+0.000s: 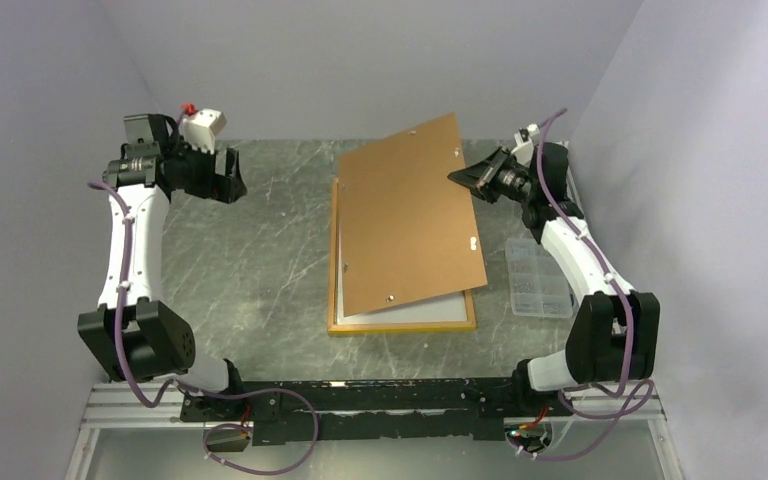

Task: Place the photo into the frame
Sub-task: Turn over the photo frame item on the photo frame, then place the photo frame item in the photo frame.

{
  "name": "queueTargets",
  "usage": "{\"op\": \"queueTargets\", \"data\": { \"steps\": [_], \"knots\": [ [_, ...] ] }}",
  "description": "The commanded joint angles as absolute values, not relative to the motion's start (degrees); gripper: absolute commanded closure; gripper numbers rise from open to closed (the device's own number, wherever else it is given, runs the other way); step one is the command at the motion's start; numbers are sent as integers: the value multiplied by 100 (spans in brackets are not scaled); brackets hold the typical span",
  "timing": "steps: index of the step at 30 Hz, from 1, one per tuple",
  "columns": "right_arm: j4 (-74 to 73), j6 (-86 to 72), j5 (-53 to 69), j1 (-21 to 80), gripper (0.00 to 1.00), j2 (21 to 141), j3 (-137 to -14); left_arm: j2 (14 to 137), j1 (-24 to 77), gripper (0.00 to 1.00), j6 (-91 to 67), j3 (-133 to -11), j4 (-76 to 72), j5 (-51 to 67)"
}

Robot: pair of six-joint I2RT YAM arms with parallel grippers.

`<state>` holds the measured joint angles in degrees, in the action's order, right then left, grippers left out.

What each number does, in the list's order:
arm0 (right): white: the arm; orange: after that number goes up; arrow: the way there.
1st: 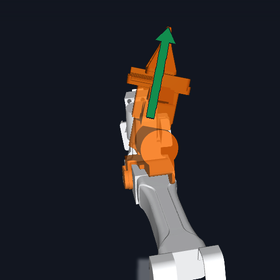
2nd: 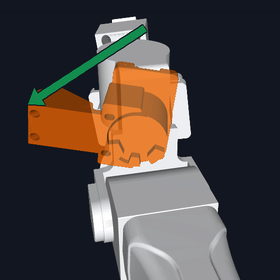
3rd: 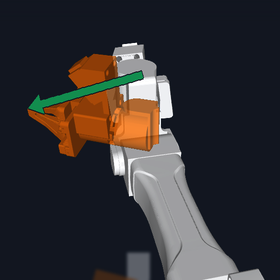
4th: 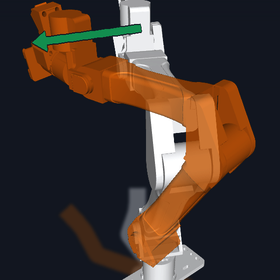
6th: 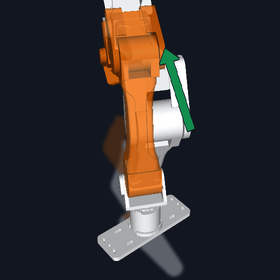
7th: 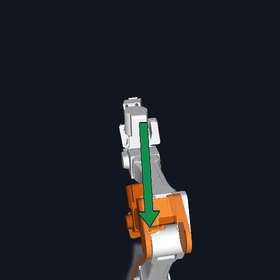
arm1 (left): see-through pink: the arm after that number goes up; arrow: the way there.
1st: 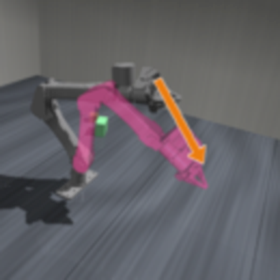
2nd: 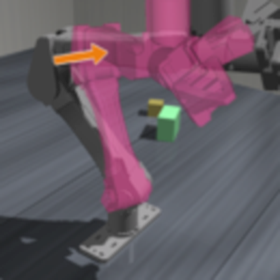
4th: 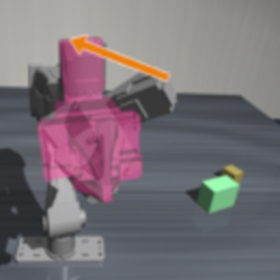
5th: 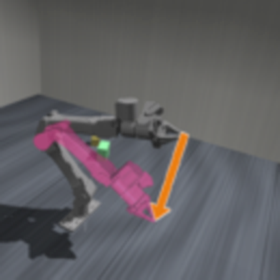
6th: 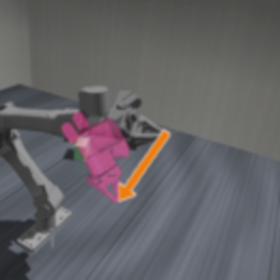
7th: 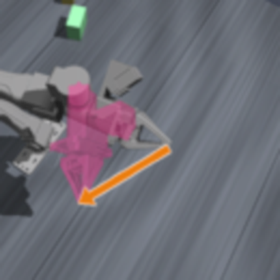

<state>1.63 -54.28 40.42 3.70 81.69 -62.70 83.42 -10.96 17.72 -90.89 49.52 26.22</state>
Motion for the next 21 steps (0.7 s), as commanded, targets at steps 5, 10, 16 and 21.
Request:
{"op": "queueTargets", "data": {
  "steps": [5,10,16,21],
  "knots": [
    [1404,-5716,4474,19,100,7935,-5588,8532,-826,6,1869,-8307,4980,3504],
    [1937,-5776,4627,18,100,8336,-5430,8639,-748,6,1865,-8037,4810,3581],
    [2525,-5960,4729,18,100,8880,-5412,8698,-754,6,1945,-7947,4861,3511],
    [2919,-6136,4756,18,100,9252,-5355,8751,-748,6,2043,-7979,4943,3369]
  ]
}}
